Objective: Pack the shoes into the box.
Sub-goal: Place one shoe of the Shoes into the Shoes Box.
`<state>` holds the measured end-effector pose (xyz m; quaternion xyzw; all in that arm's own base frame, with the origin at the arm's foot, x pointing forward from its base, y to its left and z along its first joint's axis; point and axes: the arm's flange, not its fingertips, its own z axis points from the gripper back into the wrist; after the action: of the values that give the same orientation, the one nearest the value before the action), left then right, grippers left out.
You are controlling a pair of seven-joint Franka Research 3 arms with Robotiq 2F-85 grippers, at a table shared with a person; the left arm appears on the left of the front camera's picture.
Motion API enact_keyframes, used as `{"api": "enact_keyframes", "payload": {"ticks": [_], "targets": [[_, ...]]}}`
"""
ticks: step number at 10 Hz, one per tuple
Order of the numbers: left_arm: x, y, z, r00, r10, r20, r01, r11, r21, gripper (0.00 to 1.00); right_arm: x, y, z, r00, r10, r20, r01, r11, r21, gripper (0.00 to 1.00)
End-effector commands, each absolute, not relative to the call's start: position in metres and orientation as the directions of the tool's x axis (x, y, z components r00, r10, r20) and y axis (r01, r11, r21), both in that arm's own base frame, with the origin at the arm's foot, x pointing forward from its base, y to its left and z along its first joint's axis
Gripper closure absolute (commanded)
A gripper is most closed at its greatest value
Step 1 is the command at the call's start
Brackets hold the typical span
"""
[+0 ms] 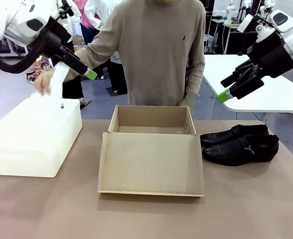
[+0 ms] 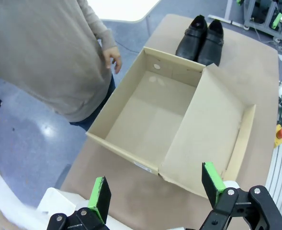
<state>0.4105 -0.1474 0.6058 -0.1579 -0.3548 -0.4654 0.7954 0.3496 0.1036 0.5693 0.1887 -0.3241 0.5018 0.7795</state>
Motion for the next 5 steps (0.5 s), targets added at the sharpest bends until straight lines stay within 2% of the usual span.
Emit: {"api": "enact_keyframes", "payload": {"ticks": [1, 5], "targets": [[0.4113, -0.1443, 0.6050, 0.300, -0.625, 0.721, 0.864, 0.499, 0.073, 0.00, 0.3524, 0.1033, 0.5687, 0.269, 0.653, 0.708, -0.912, 0.408, -0.030, 0.00], [0.4113, -0.1443, 0.6050, 0.300, -0.625, 0.721, 0.864, 0.499, 0.073, 0.00, 0.3524, 0.1033, 0.5687, 0.269, 0.653, 0.708, -0.912, 0.408, -0.030, 0.00]]}}
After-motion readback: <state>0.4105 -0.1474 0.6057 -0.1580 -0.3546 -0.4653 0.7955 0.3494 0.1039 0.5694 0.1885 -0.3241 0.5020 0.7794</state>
